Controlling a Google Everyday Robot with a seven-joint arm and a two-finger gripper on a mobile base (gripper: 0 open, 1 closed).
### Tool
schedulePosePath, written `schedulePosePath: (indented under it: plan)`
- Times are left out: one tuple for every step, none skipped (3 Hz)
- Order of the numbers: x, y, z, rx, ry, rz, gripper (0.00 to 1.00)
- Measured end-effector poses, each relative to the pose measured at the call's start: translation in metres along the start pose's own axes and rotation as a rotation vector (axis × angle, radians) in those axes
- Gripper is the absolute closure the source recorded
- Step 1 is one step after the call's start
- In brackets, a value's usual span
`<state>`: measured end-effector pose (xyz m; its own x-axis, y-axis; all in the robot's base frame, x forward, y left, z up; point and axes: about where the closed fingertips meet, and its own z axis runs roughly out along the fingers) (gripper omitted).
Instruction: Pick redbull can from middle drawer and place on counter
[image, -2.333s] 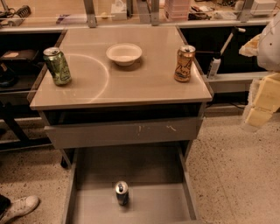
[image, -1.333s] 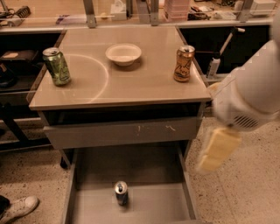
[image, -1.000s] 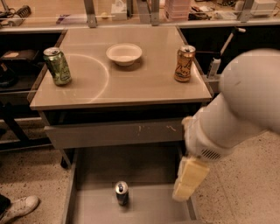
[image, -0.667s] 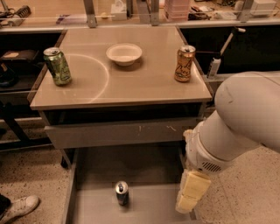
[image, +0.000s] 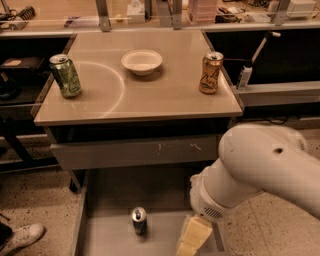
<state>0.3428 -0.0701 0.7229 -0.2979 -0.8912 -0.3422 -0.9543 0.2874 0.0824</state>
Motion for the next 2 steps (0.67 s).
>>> schedulePosePath:
  plan:
    - [-0.006, 0.016, 0.073, -0.086, -0.090, 0.077, 0.00]
    - [-0.024, 0.008, 0.124, -0.109, -0.166, 0.136, 0.00]
